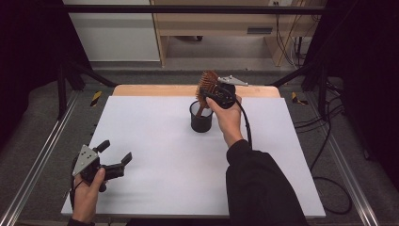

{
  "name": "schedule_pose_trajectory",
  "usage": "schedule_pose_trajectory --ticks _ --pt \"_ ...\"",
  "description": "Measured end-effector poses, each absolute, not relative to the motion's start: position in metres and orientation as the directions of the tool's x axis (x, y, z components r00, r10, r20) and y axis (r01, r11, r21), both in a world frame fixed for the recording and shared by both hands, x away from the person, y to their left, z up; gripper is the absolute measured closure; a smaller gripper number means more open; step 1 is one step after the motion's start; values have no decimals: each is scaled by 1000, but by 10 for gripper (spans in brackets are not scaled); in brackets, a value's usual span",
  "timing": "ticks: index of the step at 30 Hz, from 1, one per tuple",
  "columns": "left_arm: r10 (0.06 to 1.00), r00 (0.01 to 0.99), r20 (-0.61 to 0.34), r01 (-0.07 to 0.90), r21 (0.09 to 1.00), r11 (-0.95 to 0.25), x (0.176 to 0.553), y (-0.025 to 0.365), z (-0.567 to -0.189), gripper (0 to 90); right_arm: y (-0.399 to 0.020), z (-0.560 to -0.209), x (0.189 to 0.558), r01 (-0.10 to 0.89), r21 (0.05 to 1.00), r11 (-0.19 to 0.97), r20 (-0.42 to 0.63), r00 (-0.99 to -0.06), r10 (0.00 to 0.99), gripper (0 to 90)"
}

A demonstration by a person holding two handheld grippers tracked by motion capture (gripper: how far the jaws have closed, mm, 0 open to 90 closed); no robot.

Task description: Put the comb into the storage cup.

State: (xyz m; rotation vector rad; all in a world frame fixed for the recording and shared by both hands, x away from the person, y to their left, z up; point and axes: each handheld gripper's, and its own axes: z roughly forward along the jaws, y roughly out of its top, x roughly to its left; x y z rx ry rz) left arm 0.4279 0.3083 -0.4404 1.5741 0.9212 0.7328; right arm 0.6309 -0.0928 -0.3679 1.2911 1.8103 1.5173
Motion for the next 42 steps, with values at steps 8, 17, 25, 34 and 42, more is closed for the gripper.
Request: schedule_pose_trajectory --ticks 8,17,25,34,42 --pt "863 505 -20 177 981 -81 428 308 -441 19 -99 -371 634 380 923 -55 236 -449 862 447" --pt "862 507 -19 178 981 -83 428 308 -441 19 -104 -373 635 392 918 -67 250 -439 863 442" --pt "860 510 -18 178 980 -85 428 307 -441 19 -109 -375 635 401 913 -79 264 -431 863 439" --pt "858 513 -17 180 980 -88 429 306 -441 19 -114 -376 633 406 910 -84 274 -438 856 452" --pt "854 519 -13 183 978 -96 428 305 -442 19 -112 -376 632 405 911 -76 266 -437 859 458"
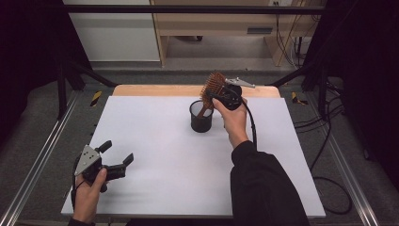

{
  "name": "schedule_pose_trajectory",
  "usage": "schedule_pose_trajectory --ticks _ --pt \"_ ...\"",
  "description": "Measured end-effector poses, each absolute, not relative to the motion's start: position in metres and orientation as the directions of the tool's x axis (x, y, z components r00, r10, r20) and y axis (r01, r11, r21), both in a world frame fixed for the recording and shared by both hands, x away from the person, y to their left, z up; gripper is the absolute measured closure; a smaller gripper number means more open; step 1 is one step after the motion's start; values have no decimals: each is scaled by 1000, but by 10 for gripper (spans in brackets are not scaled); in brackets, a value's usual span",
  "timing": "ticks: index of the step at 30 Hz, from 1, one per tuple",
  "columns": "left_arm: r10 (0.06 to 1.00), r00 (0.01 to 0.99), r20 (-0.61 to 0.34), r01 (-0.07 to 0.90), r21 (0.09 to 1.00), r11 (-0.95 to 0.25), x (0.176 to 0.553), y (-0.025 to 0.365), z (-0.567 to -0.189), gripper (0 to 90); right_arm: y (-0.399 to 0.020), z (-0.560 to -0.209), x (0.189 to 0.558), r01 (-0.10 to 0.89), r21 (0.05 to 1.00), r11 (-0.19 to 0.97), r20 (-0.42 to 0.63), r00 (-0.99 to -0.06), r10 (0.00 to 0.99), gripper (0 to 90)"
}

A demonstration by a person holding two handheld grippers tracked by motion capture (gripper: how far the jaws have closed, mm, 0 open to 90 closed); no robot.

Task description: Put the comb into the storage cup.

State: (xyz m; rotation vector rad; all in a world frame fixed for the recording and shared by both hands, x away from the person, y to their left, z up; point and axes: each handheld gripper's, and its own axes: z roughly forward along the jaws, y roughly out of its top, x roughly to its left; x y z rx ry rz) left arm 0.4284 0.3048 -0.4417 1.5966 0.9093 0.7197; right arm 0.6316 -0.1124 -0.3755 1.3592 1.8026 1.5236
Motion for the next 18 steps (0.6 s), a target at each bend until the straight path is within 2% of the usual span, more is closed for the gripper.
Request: schedule_pose_trajectory --ticks 18 --pt "848 530 -5 187 976 -111 429 302 -442 19 -116 -378 635 412 906 -93 282 -427 859 441"
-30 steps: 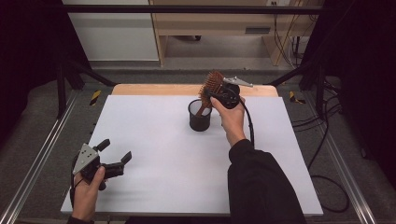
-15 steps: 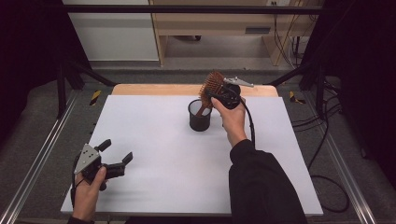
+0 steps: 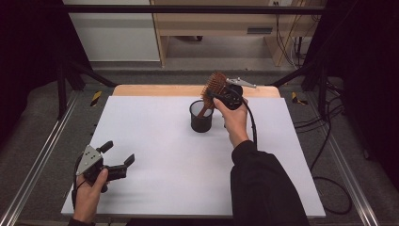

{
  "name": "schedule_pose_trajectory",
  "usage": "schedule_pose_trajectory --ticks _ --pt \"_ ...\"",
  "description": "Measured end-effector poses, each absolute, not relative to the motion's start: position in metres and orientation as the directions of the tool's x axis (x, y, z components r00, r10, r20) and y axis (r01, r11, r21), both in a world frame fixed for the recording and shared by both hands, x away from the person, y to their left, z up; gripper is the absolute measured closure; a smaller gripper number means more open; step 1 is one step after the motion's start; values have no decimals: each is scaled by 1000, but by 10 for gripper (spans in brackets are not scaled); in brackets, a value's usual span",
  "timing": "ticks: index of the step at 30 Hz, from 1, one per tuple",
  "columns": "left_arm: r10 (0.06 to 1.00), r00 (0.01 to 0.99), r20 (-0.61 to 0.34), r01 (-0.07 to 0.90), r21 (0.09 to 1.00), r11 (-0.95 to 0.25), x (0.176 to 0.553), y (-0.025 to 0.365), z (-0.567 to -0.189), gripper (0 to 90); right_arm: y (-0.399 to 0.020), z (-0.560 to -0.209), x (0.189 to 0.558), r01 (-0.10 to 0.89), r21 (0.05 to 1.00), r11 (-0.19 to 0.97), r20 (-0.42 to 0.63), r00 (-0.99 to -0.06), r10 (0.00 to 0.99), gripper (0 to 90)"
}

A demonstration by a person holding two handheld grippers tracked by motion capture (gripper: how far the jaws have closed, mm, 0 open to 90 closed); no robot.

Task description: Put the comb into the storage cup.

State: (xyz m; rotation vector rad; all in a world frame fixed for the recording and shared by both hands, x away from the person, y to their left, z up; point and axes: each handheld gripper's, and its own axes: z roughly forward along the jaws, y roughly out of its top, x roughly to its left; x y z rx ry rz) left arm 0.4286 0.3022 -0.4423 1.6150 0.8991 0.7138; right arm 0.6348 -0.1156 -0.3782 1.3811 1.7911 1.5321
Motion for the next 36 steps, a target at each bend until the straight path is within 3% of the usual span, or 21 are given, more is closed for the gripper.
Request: schedule_pose_trajectory --ticks 36 --pt "843 537 -3 189 975 -117 428 301 -442 19 -123 -382 637 436 894 -108 305 -412 859 399"
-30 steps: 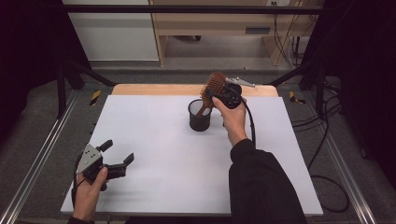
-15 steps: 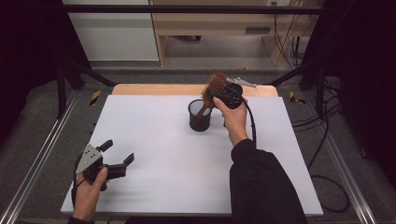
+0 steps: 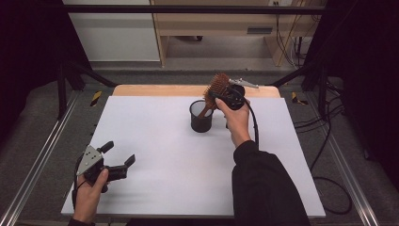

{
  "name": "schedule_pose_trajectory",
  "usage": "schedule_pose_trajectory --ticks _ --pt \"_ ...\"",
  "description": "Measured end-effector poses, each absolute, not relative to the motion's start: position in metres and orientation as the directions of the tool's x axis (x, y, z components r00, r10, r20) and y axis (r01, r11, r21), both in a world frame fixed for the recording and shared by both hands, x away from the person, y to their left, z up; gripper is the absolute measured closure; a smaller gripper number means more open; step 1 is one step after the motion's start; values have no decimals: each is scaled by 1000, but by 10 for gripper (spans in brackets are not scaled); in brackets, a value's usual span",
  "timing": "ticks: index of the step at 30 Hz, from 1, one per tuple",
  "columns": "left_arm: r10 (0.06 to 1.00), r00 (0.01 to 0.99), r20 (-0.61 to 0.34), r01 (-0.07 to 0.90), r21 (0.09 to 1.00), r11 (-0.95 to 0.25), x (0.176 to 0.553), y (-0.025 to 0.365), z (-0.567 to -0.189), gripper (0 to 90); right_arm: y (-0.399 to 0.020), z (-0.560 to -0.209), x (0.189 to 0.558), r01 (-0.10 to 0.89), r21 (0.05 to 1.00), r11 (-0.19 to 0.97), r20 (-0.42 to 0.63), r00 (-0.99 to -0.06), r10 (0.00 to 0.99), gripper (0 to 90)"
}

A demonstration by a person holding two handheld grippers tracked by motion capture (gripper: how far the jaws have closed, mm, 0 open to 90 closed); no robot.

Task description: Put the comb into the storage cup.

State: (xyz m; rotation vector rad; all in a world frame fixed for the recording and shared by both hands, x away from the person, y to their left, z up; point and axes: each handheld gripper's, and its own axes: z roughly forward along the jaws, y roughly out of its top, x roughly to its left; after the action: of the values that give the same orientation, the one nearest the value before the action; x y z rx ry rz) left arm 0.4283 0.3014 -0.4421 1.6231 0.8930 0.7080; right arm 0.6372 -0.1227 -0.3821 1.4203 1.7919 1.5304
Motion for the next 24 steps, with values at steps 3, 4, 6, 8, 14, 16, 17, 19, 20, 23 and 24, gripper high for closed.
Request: schedule_pose_trajectory --ticks 3,4,6,8,14,16,17,19,20,23,24 --pt "843 538 -3 189 975 -117 428 301 -442 19 -123 -382 637 437 893 -108 305 -412 859 397" --pt "843 538 -2 189 975 -118 428 301 -442 19 -123 -382 637 437 893 -108 305 -412 859 394" --pt "843 537 -4 190 975 -116 428 301 -442 19 -123 -383 637 437 893 -105 304 -414 858 392" --pt "844 537 -4 190 975 -117 428 301 -442 19 -123 -383 637 437 893 -104 302 -414 858 389" --pt "843 537 -3 189 975 -118 428 301 -442 19 -123 -383 637 440 892 -102 303 -415 858 377" --pt "843 537 -3 190 975 -118 428 301 -442 19 -124 -383 637 441 892 -102 303 -415 858 376" --pt "843 537 -3 190 975 -118 428 301 -442 19 -124 -383 637 440 892 -101 302 -417 857 376" --pt "843 538 -3 190 975 -118 428 301 -442 19 -124 -383 637 441 892 -102 304 -416 857 375" --pt "843 537 -3 189 975 -118 428 301 -442 19 -124 -383 637 441 892 -102 303 -416 857 375" --pt "843 538 -3 190 975 -118 428 301 -442 19 -124 -383 637 442 891 -100 303 -418 856 373" --pt "843 538 -3 190 975 -118 428 301 -442 19 -124 -383 637 443 891 -100 303 -418 856 371"
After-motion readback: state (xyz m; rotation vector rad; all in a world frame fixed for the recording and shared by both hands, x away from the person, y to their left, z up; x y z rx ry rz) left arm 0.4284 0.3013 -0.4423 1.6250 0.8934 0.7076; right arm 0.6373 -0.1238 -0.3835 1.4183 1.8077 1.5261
